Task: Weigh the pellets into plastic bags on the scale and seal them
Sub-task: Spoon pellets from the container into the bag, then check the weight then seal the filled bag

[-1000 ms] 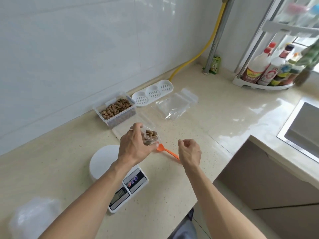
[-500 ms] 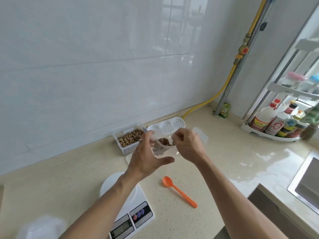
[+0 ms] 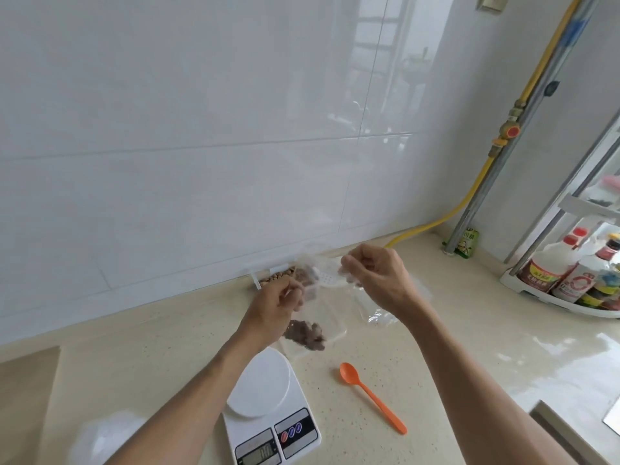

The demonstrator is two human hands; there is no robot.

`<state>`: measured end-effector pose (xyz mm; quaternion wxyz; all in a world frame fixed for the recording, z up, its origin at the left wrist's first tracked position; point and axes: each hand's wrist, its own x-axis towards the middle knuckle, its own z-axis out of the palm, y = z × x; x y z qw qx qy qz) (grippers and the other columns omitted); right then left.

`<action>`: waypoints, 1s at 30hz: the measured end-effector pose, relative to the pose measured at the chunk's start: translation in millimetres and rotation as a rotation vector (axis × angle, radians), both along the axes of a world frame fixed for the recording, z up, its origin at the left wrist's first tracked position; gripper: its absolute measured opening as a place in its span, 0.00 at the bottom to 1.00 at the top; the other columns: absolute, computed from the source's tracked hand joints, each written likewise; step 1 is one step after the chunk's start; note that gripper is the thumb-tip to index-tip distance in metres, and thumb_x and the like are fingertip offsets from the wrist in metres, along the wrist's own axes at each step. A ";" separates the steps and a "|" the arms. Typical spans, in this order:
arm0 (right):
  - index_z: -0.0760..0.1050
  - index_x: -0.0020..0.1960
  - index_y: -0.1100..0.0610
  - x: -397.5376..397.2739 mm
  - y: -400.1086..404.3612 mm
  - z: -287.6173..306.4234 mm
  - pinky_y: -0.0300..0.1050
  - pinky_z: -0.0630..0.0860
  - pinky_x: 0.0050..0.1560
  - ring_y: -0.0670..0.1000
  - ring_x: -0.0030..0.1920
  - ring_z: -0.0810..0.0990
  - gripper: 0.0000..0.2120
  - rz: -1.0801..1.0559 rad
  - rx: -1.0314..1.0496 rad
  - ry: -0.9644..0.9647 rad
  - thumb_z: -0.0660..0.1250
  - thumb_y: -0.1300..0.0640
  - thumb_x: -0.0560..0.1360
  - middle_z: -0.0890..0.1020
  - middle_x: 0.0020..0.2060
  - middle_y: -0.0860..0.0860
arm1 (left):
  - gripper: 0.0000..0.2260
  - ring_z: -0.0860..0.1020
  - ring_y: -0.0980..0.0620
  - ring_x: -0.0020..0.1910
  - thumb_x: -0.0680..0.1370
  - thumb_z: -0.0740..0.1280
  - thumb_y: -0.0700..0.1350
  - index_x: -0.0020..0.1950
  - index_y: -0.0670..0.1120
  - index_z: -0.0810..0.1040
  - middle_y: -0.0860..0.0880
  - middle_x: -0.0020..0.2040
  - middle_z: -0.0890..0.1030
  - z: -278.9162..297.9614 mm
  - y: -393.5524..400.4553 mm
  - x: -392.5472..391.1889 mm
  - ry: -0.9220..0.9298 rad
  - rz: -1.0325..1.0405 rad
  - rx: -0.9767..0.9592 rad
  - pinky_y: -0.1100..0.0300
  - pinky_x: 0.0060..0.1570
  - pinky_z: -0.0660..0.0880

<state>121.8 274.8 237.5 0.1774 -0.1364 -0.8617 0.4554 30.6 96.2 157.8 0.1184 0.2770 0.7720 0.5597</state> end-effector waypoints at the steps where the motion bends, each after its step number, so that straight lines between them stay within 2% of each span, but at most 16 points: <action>1: 0.79 0.44 0.57 0.4 -1.8 -3.4 0.47 0.79 0.44 0.47 0.37 0.80 0.09 0.029 0.035 -0.017 0.71 0.52 0.75 0.83 0.38 0.48 | 0.08 0.79 0.54 0.38 0.80 0.62 0.41 0.43 0.47 0.77 0.49 0.36 0.80 -3.0 -2.9 -1.5 0.004 0.007 -0.014 0.55 0.47 0.77; 2: 0.80 0.46 0.55 -0.2 -3.9 -8.3 0.44 0.78 0.44 0.46 0.38 0.80 0.08 0.063 0.092 -0.053 0.73 0.50 0.73 0.82 0.37 0.47 | 0.08 0.79 0.53 0.38 0.80 0.62 0.42 0.43 0.48 0.77 0.49 0.36 0.80 -3.6 -5.5 -1.4 0.010 0.009 -0.034 0.57 0.45 0.76; 3: 0.80 0.46 0.53 -2.6 -6.3 -14.0 0.45 0.79 0.43 0.47 0.39 0.80 0.07 0.095 0.151 -0.091 0.73 0.50 0.73 0.82 0.37 0.48 | 0.07 0.79 0.53 0.38 0.80 0.62 0.42 0.43 0.48 0.77 0.49 0.36 0.80 -4.7 -7.1 -1.7 0.013 -0.001 -0.047 0.59 0.44 0.76; 4: 0.79 0.43 0.52 -5.9 -8.7 -20.5 0.51 0.80 0.43 0.50 0.38 0.81 0.04 0.120 0.188 -0.118 0.72 0.53 0.73 0.82 0.35 0.50 | 0.07 0.78 0.54 0.37 0.80 0.62 0.42 0.43 0.48 0.77 0.49 0.35 0.80 -4.5 -8.5 -1.2 0.011 -0.023 -0.057 0.60 0.43 0.75; 6: 0.78 0.38 0.56 -13.9 -12.6 -34.9 0.59 0.80 0.41 0.54 0.36 0.82 0.07 0.133 0.174 -0.126 0.69 0.58 0.75 0.82 0.34 0.53 | 0.07 0.78 0.54 0.37 0.80 0.64 0.42 0.43 0.47 0.77 0.51 0.34 0.79 -7.7 -11.8 -2.7 -0.024 -0.069 -0.072 0.59 0.44 0.75; 9: 0.78 0.38 0.61 -21.0 -15.5 -50.9 0.50 0.81 0.38 0.50 0.33 0.82 0.09 0.119 0.015 -0.122 0.67 0.62 0.77 0.83 0.34 0.55 | 0.06 0.78 0.55 0.40 0.78 0.67 0.43 0.41 0.49 0.78 0.54 0.37 0.80 -27.2 -26.8 -13.0 -0.162 -0.144 -0.189 0.56 0.48 0.75; 12: 0.78 0.41 0.63 -25.7 -15.8 -71.8 0.45 0.80 0.39 0.50 0.34 0.82 0.09 0.084 -0.159 -0.141 0.67 0.61 0.78 0.84 0.35 0.55 | 0.05 0.80 0.52 0.45 0.78 0.67 0.42 0.44 0.51 0.78 0.51 0.44 0.83 -54.1 -46.6 -22.9 -0.211 -0.155 -0.372 0.52 0.54 0.76; 16: 0.78 0.45 0.64 -34.6 -16.2 -123.0 0.44 0.78 0.37 0.51 0.34 0.80 0.07 -0.058 -0.348 -0.266 0.65 0.62 0.79 0.82 0.35 0.55 | 0.04 0.81 0.52 0.42 0.77 0.70 0.44 0.44 0.53 0.76 0.49 0.44 0.81 -77.2 -63.8 -28.3 -0.195 -0.011 -0.474 0.60 0.38 0.75; 19: 0.79 0.48 0.61 -36.2 -22.4 -164.4 0.44 0.76 0.37 0.51 0.36 0.78 0.07 -0.096 -0.384 -0.413 0.62 0.63 0.78 0.79 0.38 0.52 | 0.06 0.82 0.52 0.41 0.74 0.72 0.45 0.46 0.52 0.77 0.49 0.42 0.81 -92.7 -70.3 -29.6 -0.191 0.104 -0.493 0.61 0.36 0.73; 22: 0.78 0.55 0.62 -34.3 -26.9 -193.3 0.44 0.78 0.39 0.52 0.40 0.80 0.11 -0.149 -0.399 -0.507 0.60 0.68 0.77 0.80 0.43 0.54 | 0.05 0.80 0.53 0.41 0.76 0.69 0.42 0.47 0.52 0.76 0.51 0.43 0.81 -109.9 -72.2 -30.2 -0.179 0.184 -0.503 0.63 0.37 0.73; 25: 0.75 0.62 0.63 -35.2 -27.9 -208.0 0.48 0.83 0.46 0.53 0.42 0.82 0.15 -0.193 -0.417 -0.531 0.63 0.69 0.76 0.81 0.45 0.57 | 0.06 0.79 0.54 0.44 0.78 0.65 0.41 0.51 0.52 0.75 0.53 0.46 0.79 -122.2 -71.6 -31.2 -0.156 0.232 -0.514 0.64 0.41 0.73; 28: 0.71 0.68 0.60 -35.3 -26.9 -214.2 0.54 0.82 0.53 0.54 0.48 0.83 0.21 -0.222 -0.379 -0.548 0.67 0.63 0.75 0.82 0.48 0.54 | 0.13 0.75 0.51 0.57 0.77 0.67 0.43 0.61 0.47 0.76 0.49 0.58 0.77 -132.0 -71.8 -30.8 -0.030 0.274 -0.590 0.64 0.53 0.68; 30: 0.67 0.72 0.57 -34.9 -24.8 -215.8 0.55 0.77 0.61 0.56 0.60 0.78 0.28 -0.230 -0.224 -0.567 0.70 0.55 0.75 0.79 0.60 0.53 | 0.17 0.71 0.49 0.64 0.78 0.66 0.47 0.66 0.45 0.74 0.46 0.63 0.75 -134.5 -73.9 -26.1 0.050 0.285 -0.641 0.62 0.57 0.66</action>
